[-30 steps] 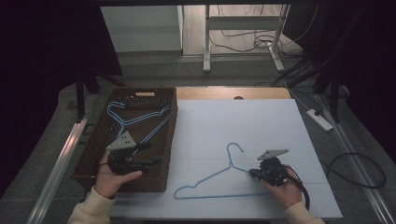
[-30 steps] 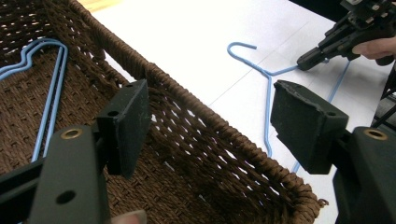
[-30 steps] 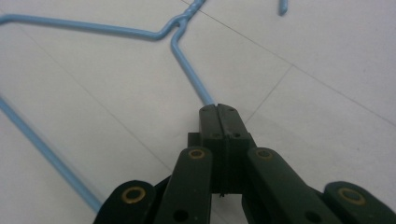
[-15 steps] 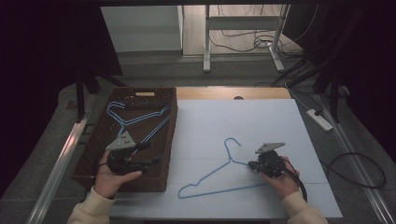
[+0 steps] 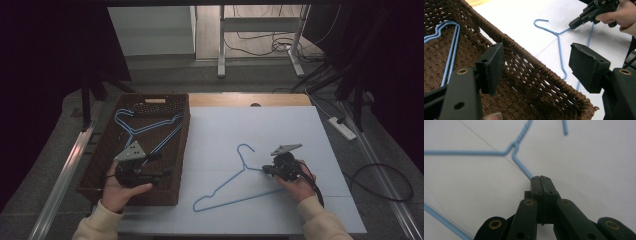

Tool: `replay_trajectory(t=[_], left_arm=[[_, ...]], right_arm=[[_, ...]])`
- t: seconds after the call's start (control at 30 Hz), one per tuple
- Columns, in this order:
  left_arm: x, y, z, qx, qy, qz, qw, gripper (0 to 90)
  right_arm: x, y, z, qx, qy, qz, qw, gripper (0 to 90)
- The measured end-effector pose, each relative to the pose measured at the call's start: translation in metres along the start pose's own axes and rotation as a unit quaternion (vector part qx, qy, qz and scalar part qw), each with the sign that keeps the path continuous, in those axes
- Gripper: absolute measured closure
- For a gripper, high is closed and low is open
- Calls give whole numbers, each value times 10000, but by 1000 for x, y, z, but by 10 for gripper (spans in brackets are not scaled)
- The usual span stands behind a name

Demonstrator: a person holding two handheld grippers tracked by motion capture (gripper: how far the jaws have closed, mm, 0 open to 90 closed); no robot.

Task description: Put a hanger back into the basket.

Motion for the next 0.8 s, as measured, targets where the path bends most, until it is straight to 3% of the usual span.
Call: replay_trajectory(t=[0.07, 0.1, 0.13, 0.23, 0.3, 0.6, 0.8], left_arm=[[0, 1, -1, 5, -11, -14, 10000, 289], [0, 2, -1, 13, -18, -26, 10000, 289], [0, 3, -1, 19, -9, -22, 10000, 289], [-1, 4, 0, 28, -2, -30, 10000, 289], [-1, 4, 1, 41, 14, -27, 10000, 288], [0, 3, 0, 58, 5, -23, 10000, 288], [0, 2, 0, 52, 9, -23, 10000, 288]], right_arm=[[-10, -2, 1, -4, 44, -4, 10000, 900], [-23, -3, 0, -73, 81, -127, 9999, 778], [-30, -3, -2, -124, 53, -240, 9996, 718], [-42, -3, -8, -88, -8, -300, 9995, 679], [-57, -5, -19, -104, -227, -427, 9988, 624], [-76, -9, -51, 76, -771, -590, 9953, 574], [-79, -9, -61, 253, -1000, -609, 9928, 621]])
Point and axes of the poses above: each handheld gripper's, and its own axes: z roughly backward along the jaws, x roughly out of its underside, y roughly to its right, the point moved 4 cm from there along -z, roughly forward along the jaws, and after that the axes turned 15 degrees about z, right-handed, at the moved point
